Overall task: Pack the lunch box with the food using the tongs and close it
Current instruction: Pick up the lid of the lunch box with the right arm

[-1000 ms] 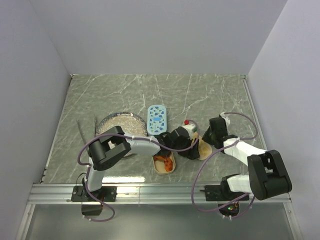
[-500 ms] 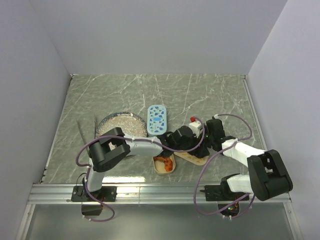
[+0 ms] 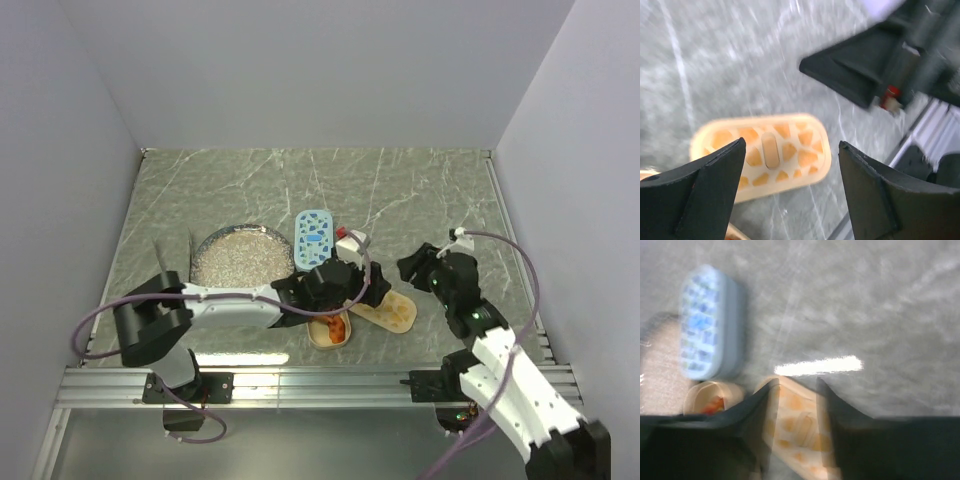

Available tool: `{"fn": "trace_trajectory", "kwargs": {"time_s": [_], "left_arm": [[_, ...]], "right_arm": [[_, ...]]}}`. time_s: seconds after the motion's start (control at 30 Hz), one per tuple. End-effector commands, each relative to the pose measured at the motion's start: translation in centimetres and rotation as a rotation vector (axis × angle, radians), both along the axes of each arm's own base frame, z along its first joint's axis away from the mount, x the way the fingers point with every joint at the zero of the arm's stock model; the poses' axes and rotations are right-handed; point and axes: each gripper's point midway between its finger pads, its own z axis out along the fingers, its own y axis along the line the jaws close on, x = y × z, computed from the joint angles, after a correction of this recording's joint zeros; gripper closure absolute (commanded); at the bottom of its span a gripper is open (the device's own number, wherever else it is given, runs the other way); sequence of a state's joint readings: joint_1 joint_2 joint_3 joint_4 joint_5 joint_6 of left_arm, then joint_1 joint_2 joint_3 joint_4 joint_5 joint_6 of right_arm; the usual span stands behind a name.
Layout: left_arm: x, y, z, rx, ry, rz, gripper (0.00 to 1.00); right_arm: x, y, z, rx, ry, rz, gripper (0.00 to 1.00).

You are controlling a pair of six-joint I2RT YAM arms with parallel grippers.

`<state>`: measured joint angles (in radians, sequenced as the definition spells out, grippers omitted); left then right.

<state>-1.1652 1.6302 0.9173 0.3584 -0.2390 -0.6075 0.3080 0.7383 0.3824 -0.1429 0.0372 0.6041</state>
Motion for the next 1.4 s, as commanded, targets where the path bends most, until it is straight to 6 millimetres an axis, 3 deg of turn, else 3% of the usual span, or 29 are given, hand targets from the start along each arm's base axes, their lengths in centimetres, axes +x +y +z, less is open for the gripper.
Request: {"fn": "trace_trajectory", "kwargs": {"time_s": [0.0,0.03,0.17,0.27,0.3,0.4,0.43,0.57,0.7,0.87,1.0,1.13,1.37], "left_arm": [[2.0,2.1,5.5,-0.084,-0.135,0.13,0.18],[2.1,2.7,5.8,-0.086,-0.144,0.154,0.16],[2.4,5.7,6.5,-0.099,-0.163,0.213,0.07],[2.1,7.3,6.7,-0.147,-0.144,0.177,0.01],[2.5,8.4,5.7,-0.138,-0.131,0.181,0.01],[2.8,10.1,6.2,-0.181,-0.106,0.169,0.01],[3.4,11.3,5.6,-0.171,-0.102,0.195,0.01],[4.0,13.7,6.5,-0.165,-0.13,0.259,0.01],[4.5,14.8,6.2,-0.152,-0.129,0.293,0.01],[5.8,16.4,4.8,-0.115,-0.106,0.356,0.01],[7.2,17.8,3.1,-0.093,-0.066,0.394,0.01],[7.9,18.7,1.9,-0.102,-0.036,0.397,0.0],[7.9,19.7,2.0,-0.122,-0.039,0.4,0.01]], "right_arm": [[-1.1,0.8,2.2,-0.03,-0.129,0.127,0.16],[-1.2,0.9,3.5,-0.046,-0.174,0.155,0.03],[-2.3,1.0,4.2,-0.074,-0.095,0.196,0.01],[-2.7,2.3,4.6,-0.071,-0.027,0.286,0.0],[-2.6,3.0,4.6,-0.063,0.028,0.321,0.0],[-2.9,3.0,3.2,-0.076,0.152,0.323,0.0],[-3.4,3.6,1.7,-0.067,0.226,0.346,0.0],[-5.7,5.7,-1.6,-0.078,0.346,0.383,0.0],[-7.1,5.4,-3.5,-0.141,0.393,0.317,0.0],[-8.6,6.3,-3.6,-0.148,0.353,0.316,0.0],[-11.5,7.9,-5.6,-0.168,0.399,0.386,0.02],[-12.8,9.9,-7.1,-0.205,0.406,0.432,0.06],[-11.3,10.6,-8.0,-0.277,0.385,0.371,0.05]]}}
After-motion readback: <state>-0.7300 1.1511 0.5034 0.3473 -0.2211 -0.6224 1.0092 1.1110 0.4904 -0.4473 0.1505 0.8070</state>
